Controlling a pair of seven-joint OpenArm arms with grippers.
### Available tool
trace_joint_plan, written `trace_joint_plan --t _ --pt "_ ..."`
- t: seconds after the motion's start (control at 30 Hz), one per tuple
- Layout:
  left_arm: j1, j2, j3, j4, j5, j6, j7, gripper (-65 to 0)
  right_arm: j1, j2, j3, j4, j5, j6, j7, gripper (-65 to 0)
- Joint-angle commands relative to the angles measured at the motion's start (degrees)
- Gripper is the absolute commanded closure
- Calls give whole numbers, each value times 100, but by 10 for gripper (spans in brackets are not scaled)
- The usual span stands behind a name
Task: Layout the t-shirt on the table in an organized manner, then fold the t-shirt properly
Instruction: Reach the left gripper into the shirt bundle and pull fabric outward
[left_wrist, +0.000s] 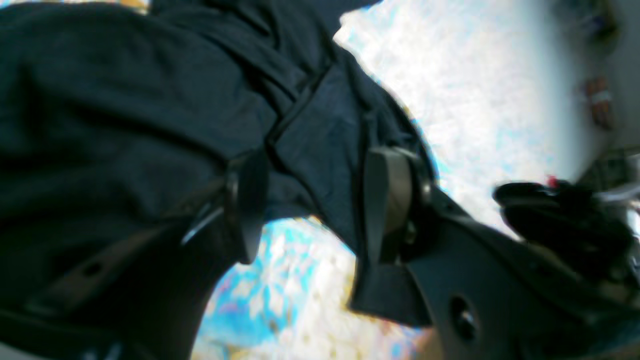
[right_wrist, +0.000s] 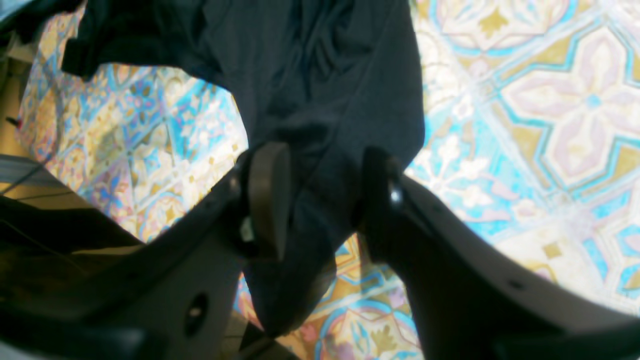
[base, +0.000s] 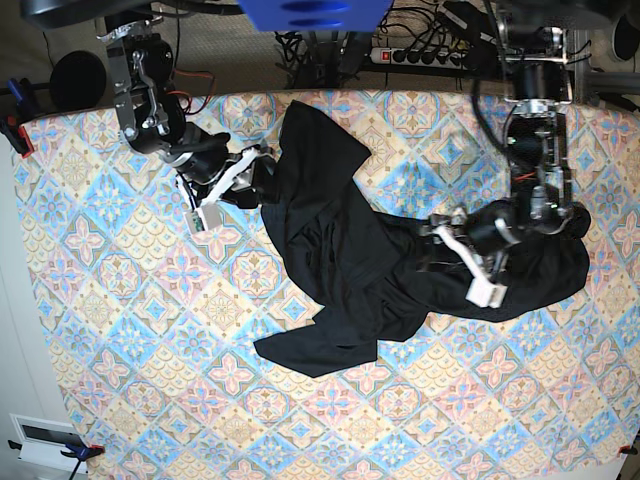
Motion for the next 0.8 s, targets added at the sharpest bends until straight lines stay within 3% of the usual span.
trace_joint_plan --t 0.0,0.17,0.27,0.37,0.43,0.47,0.57,0.77 --pt "-177 110 133 72 183 -15 -94 -304 39 37 36 114 78 56 113 -235" --pt "-652 690 845 -640 1440 -15 -147 -304 39 37 36 114 96 56 113 -235" --pt "-846 734 1311 -1106 1923 -15 -569 -286 39 37 36 114 96 56 113 -235" --pt "-819 707 1504 -1141 2081 -15 -727 -168 48 37 36 114 87 56 122 -235" --pt "-810 672 1495 -1141 2020 -15 -727 -27 83 37 36 114 87 56 122 -235" --pt "-810 584 1478 -1141 2002 -15 -727 0 83 37 45 114 78 56 122 -235" --pt "-476 215 1179 -719 1607 -33 -763 -17 83 46 45 105 78 56 131 -235" --pt "447 -541 -105 160 174 -42 -745 0 92 46 36 61 78 56 131 -235"
